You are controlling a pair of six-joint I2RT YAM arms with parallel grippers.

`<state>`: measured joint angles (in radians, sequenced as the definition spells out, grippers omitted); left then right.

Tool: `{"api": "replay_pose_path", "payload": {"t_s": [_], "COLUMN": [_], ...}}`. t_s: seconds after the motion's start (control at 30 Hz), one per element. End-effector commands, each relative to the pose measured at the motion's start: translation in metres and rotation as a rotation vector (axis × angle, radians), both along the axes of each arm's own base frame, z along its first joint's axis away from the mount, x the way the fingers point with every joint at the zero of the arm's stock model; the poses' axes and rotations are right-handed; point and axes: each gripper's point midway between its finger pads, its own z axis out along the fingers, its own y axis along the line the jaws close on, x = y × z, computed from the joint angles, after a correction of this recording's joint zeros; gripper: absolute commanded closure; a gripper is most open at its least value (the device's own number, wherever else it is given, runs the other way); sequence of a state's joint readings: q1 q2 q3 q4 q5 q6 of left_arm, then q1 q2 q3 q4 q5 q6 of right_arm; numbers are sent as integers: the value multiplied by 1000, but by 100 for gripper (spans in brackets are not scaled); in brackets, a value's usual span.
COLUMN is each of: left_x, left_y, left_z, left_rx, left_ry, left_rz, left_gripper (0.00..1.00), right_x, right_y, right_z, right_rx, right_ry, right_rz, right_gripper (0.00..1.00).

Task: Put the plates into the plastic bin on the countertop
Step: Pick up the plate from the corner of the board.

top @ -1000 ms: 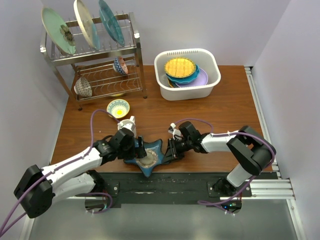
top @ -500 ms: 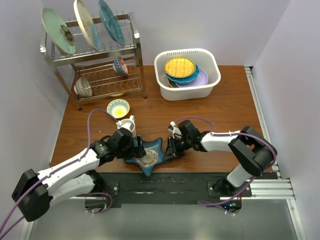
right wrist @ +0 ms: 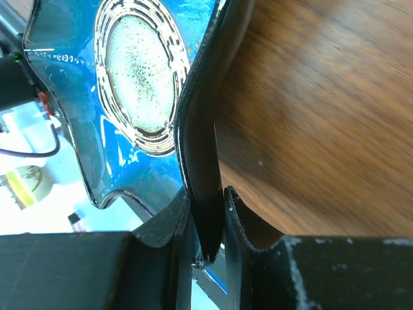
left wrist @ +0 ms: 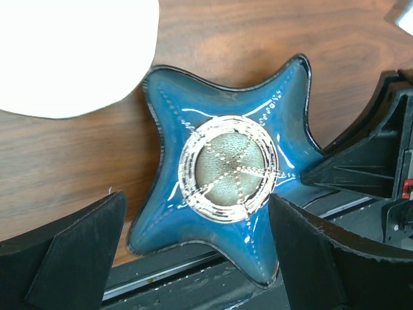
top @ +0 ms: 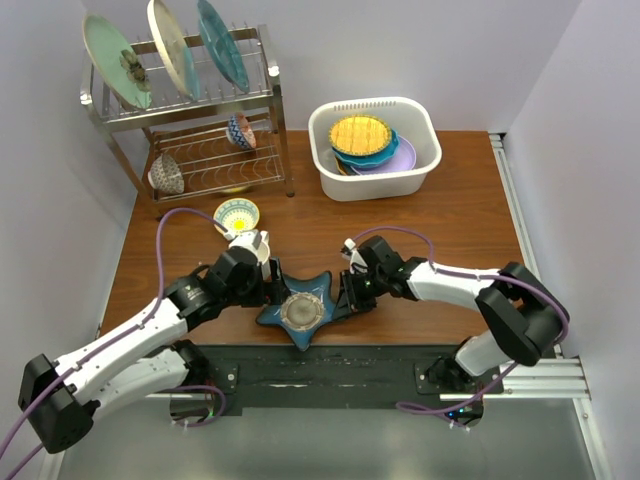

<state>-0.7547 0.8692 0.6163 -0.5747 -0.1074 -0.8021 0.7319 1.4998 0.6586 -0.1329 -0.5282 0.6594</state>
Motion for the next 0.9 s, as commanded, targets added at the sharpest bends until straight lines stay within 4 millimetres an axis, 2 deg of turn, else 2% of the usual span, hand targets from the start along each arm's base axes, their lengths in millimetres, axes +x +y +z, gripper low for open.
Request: {"api": "replay_pose_path", "payload": {"t_s": [0.0, 0.2, 0.43, 0.83, 0.87], "left_x": [11, 15, 14, 16, 16], "left_y": [9, 13, 10, 7, 7], "left_z": [27, 36, 31, 38, 39], "left_rx": [41, 51, 41, 26, 24], "left_ry": [-77, -105, -93, -99, -100], "left_rz": [26, 41, 39, 38, 39], "left_gripper": [4, 4, 4, 4, 4], "right_x": [8, 13, 24, 66, 76], "right_y": [-7, -16, -19, -24, -29], "right_z": [15, 21, 38, 68, 75], "right_rx": [-38, -81, -73, -24, -15], "right_ry": [-44, -87, -140, -195, -209], "right_rz": [-21, -32, -42, -84, -105], "right_gripper": [100, 100, 100, 100, 100]}}
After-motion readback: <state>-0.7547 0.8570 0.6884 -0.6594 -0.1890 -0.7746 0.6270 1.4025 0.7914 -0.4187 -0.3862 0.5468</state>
